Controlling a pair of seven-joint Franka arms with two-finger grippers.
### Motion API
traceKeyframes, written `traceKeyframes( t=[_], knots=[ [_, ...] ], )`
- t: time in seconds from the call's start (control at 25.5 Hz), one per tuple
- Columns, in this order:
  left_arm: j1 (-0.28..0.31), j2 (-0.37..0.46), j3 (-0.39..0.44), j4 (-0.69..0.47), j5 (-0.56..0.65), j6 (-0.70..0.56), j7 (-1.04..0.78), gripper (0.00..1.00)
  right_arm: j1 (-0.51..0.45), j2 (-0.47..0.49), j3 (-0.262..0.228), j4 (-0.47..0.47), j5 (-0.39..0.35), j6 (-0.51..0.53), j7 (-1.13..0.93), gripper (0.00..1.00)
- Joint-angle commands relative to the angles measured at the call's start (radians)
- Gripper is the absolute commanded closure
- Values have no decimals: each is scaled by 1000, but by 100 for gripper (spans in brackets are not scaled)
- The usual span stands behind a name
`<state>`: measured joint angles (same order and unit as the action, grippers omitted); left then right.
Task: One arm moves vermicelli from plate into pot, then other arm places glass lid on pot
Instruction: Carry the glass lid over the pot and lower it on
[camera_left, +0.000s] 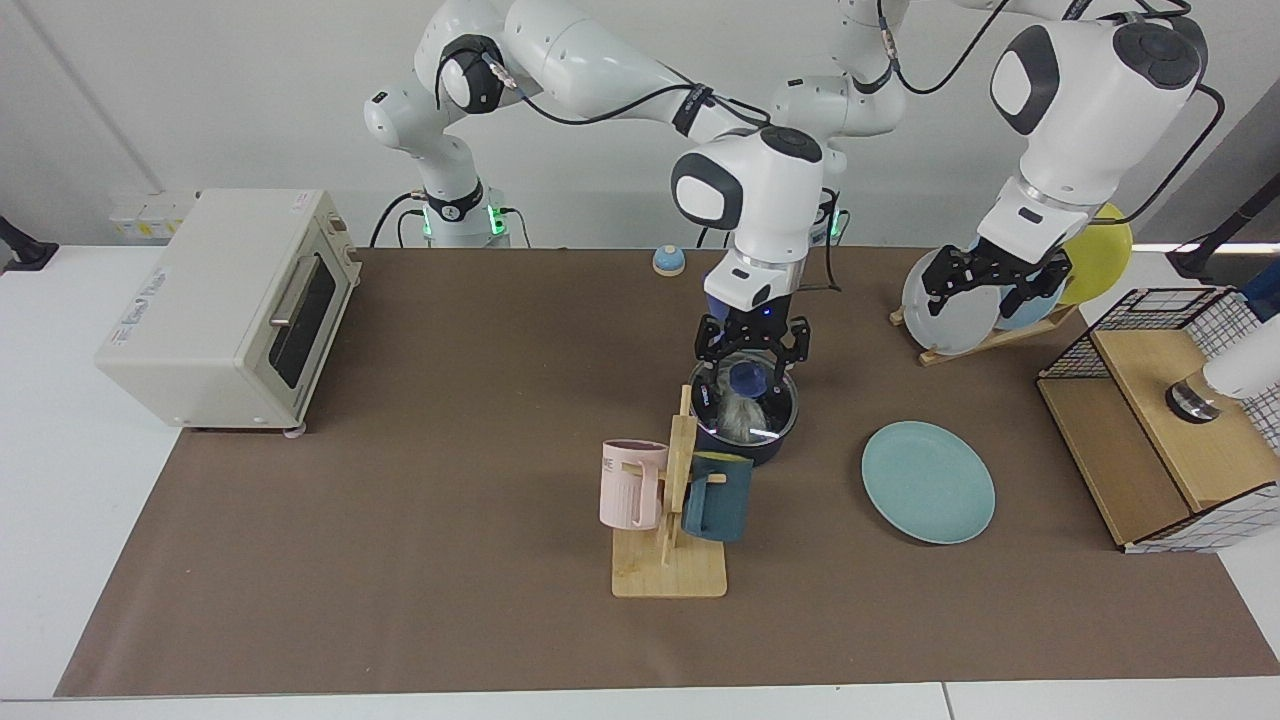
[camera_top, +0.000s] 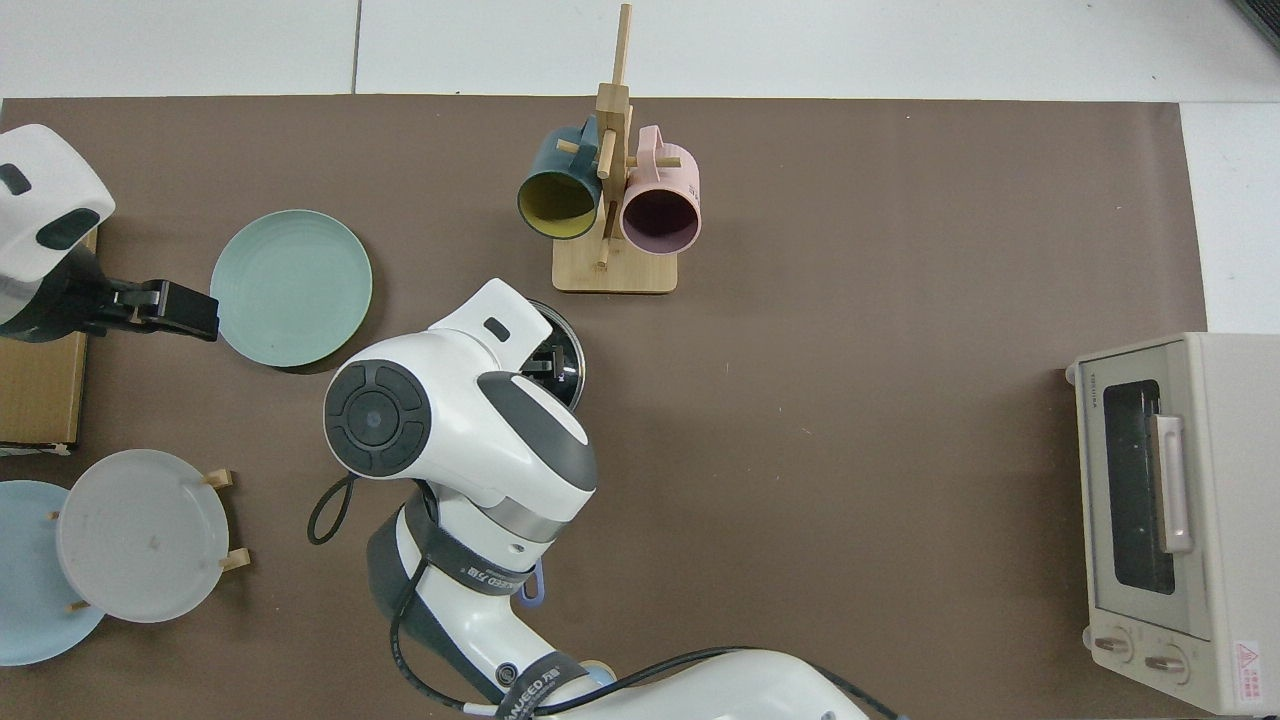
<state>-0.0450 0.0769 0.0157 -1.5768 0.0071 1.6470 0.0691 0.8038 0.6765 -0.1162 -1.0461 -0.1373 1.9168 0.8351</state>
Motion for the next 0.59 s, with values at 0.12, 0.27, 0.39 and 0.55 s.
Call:
traceKeyframes(
  t=[0.12,0.27,0.39,0.55],
  knots=[
    [-1,-14,0,-6,2,-3,-8,0,-158,-227,15,-159,38,-62,-123,0],
    [-1,-14,0,-6,2,-3,-9,0,-257,-363,12,-308,28,-107,-307,0],
    [-1,-14,0,-6,2,-3,-9,0,-362,-455,13,-432,27,-99,-387,0],
    [-1,-14,0,-6,2,-3,-8,0,-491,-526,13,-544,27,-38,-493,0]
  ],
)
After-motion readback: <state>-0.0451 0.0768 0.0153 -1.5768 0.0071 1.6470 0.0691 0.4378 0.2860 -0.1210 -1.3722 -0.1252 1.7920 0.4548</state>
